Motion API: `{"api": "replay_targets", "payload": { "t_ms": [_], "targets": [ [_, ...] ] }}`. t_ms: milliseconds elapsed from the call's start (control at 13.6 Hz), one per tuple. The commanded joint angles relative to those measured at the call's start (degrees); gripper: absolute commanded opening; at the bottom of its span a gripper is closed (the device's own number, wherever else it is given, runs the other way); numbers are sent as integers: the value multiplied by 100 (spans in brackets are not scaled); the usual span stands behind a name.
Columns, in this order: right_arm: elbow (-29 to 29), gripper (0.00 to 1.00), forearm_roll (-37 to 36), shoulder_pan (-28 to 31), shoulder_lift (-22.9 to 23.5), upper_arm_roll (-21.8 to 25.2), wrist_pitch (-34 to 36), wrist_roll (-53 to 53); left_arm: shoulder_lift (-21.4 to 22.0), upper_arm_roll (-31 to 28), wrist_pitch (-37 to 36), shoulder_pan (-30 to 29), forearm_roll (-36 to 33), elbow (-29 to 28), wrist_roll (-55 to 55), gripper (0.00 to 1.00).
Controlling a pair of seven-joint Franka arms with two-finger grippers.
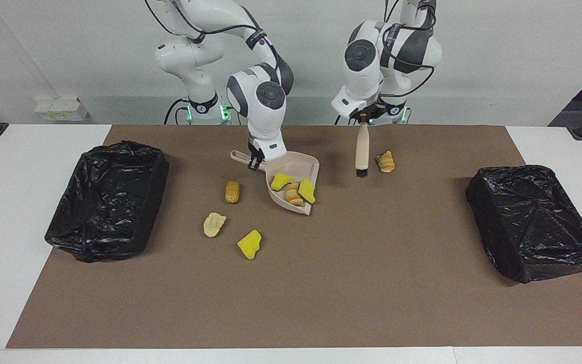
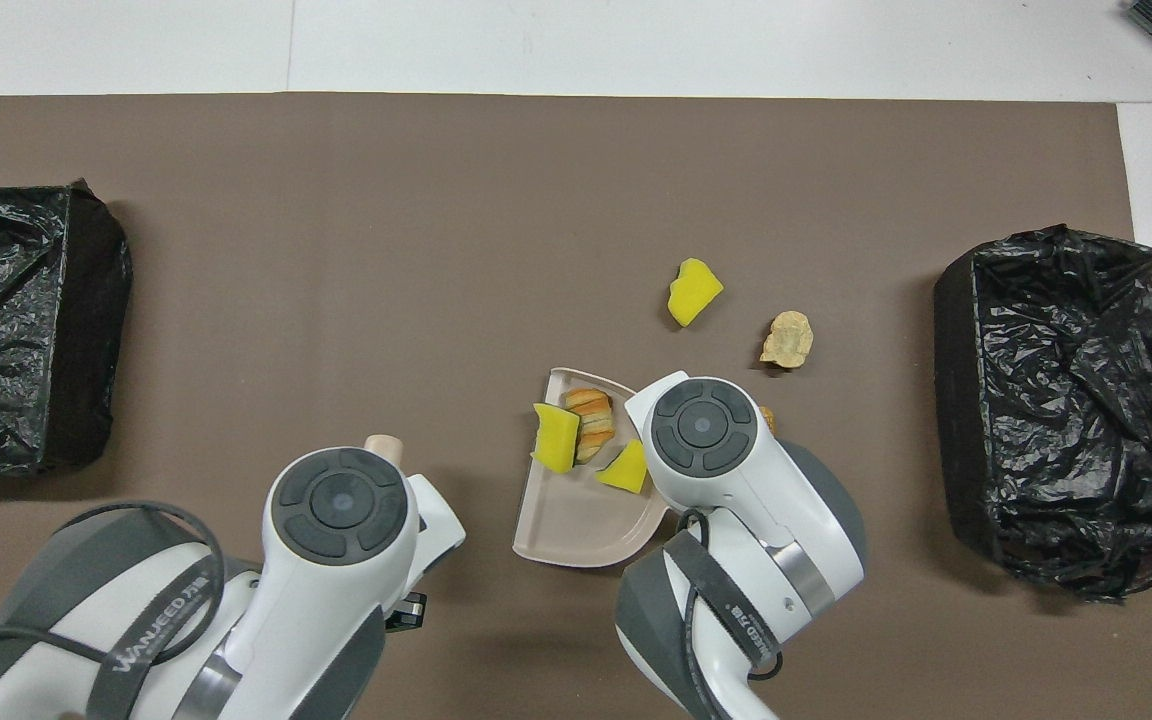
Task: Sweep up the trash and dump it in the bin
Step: 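Push the scraps into the dustpan with the brush in the left gripper, then draw the brush back toward the remaining scraps with the left gripper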
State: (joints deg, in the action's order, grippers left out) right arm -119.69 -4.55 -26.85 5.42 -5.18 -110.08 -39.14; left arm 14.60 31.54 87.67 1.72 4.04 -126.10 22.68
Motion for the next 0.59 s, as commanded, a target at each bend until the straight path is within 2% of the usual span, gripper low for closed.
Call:
{"api": "replay_targets", "payload": {
  "t_ms": [0, 295, 516],
  "targets": [
    [33, 0, -11, -109, -129, -53, 223, -278, 647, -498, 119, -40, 106, -896, 439, 0],
    [51, 0, 156, -101, -103, -53, 127, -507, 1561, -1053, 644, -57, 106, -2188, 501, 0],
    [42, 0, 165, -66, -76, -45, -14, -770, 1589, -1054, 987, -224, 106, -2576, 642, 0]
  ]
}}
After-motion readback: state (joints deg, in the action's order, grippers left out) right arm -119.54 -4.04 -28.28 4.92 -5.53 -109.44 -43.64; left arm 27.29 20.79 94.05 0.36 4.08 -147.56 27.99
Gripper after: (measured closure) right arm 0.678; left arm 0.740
